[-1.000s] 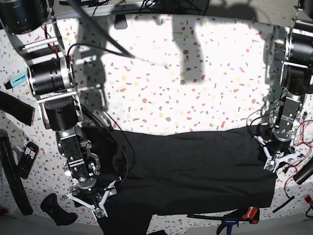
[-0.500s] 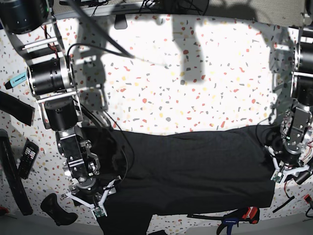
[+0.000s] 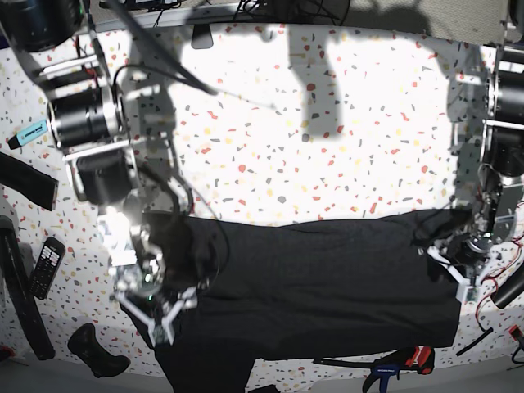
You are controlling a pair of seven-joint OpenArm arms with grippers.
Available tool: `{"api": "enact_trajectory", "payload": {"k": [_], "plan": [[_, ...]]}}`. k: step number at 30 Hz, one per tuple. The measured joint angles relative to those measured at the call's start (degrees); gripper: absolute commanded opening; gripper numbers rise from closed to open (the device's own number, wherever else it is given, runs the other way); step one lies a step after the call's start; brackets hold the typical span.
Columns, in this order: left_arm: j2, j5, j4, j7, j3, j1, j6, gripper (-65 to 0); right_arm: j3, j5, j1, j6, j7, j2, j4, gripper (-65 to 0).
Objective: Fold the T-shirt properly
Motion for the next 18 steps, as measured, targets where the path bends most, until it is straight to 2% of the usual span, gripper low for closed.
{"api": "enact_trajectory", "payload": {"k": [3, 6, 11, 14, 18], "plan": [[0.26, -0.20, 0.02, -1.20, -0.02, 1.90, 0.00, -42.2, 0.00, -0.02, -3.69, 0.20, 1.03, 0.04, 0.00, -28.4], [0.22, -0.20, 0.02, -2.75, -0.17, 4.94, 0.02, -42.2, 0.02, 0.11, -7.30, -0.02, 5.33, 0.04, 0.00, -28.4], [0.11, -0.44, 0.46, -8.81, -0.33, 9.66, 0.85, -42.2, 0.13, -0.11, -11.10, -0.02, 8.55, 0.04, 0.63, -28.4], [0.22, -0.61, 0.83, -12.09, -0.44, 12.07, 1.92, -42.2, 0.17, -3.26, -12.57, -0.04, 9.25, 0.04, 1.46, -28.4], [0.26, -0.57, 1.16, -12.52, -3.28, 13.70, 2.36, -42.2, 0.26, -3.82, -16.17, -0.42, 8.44, 0.04, 5.42, -28.4]]}}
